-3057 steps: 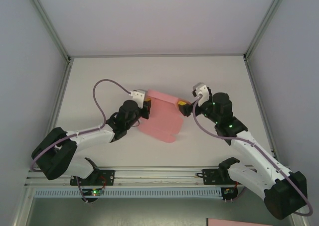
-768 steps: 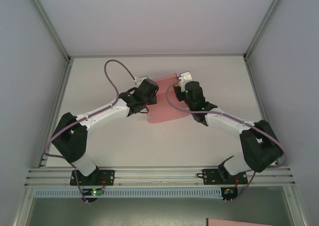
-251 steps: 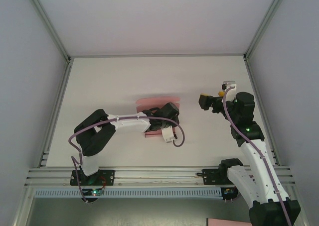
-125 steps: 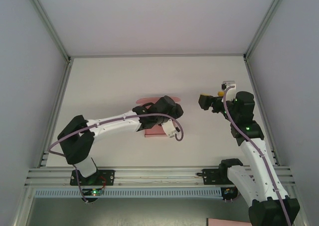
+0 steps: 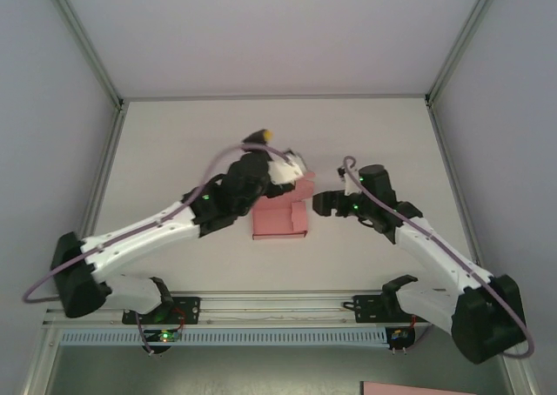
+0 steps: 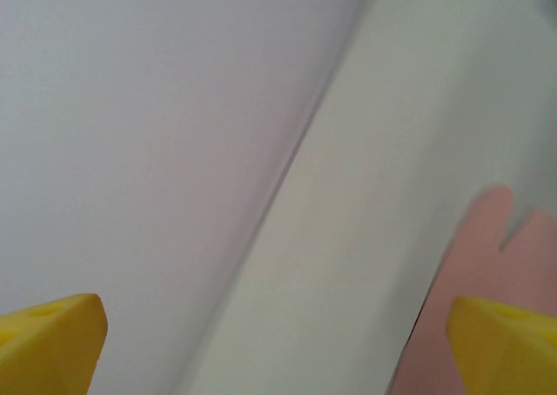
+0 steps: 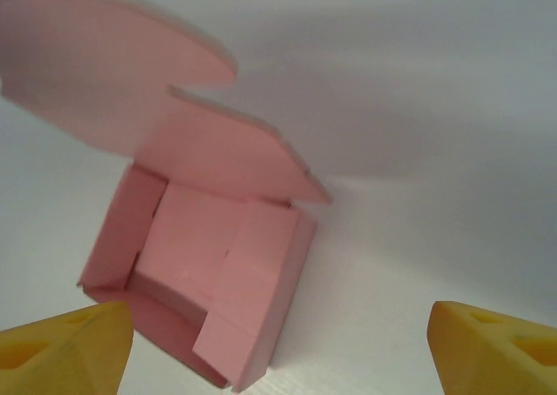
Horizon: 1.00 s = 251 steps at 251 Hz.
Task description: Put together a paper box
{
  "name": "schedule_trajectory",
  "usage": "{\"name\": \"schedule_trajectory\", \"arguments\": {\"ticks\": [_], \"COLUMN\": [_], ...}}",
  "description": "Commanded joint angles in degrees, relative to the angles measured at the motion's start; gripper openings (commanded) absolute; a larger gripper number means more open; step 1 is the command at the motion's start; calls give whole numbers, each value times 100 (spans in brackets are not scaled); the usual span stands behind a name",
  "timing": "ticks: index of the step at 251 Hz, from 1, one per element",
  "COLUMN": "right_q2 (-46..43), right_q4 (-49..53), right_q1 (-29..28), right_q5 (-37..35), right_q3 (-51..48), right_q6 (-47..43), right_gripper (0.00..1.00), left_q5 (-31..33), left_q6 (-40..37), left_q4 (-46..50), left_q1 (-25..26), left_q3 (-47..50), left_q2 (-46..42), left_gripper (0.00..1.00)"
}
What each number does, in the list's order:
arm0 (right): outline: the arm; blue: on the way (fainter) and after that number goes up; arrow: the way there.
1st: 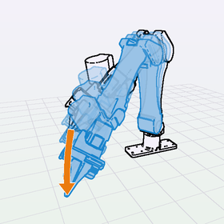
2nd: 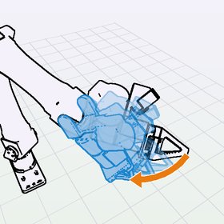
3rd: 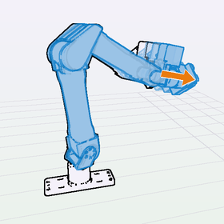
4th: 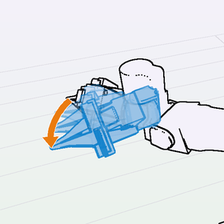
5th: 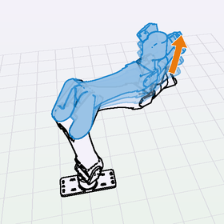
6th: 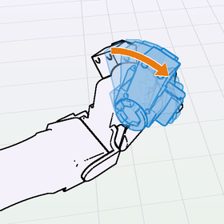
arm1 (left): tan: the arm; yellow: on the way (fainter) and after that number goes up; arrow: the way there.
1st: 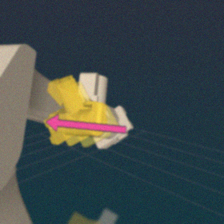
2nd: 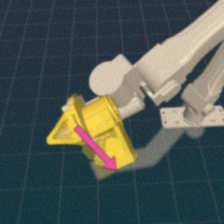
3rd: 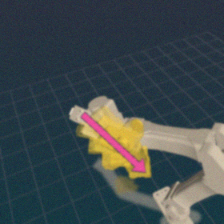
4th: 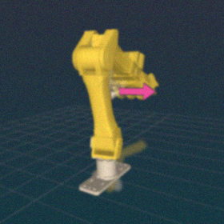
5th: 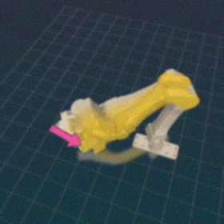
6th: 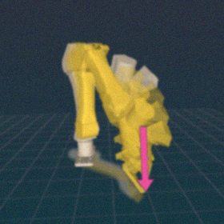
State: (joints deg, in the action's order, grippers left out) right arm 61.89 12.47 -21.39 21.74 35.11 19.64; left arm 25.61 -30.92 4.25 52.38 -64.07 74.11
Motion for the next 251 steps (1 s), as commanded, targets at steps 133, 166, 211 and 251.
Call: {"name": "schedule_trajectory", "arguments": {"ticks": [133,166,211,251], "right_q2": [1940,2031,2201,2401], "right_q4": [-713,-642,-525,-417], "right_q1": [-1072,-1175,-1358,-1586], "right_q5": [-563,-918,-1488,-1799], "right_q3": [268,243,290,451], "right_q6": [707,794,951,983], "right_gripper": [50,42,41,31], "left_q5": [263,85,-49,-273], "left_q6": [7387,7294,7283,7312], "left_q4": [2424,2071,1913,1712], "left_q1": [-1286,-1288,-1284,-1287], "left_q3": [2198,2408,2504,2573], "left_q2": [-1224,-1184,-997,-721], "left_gripper": [100,100,100,100]}}
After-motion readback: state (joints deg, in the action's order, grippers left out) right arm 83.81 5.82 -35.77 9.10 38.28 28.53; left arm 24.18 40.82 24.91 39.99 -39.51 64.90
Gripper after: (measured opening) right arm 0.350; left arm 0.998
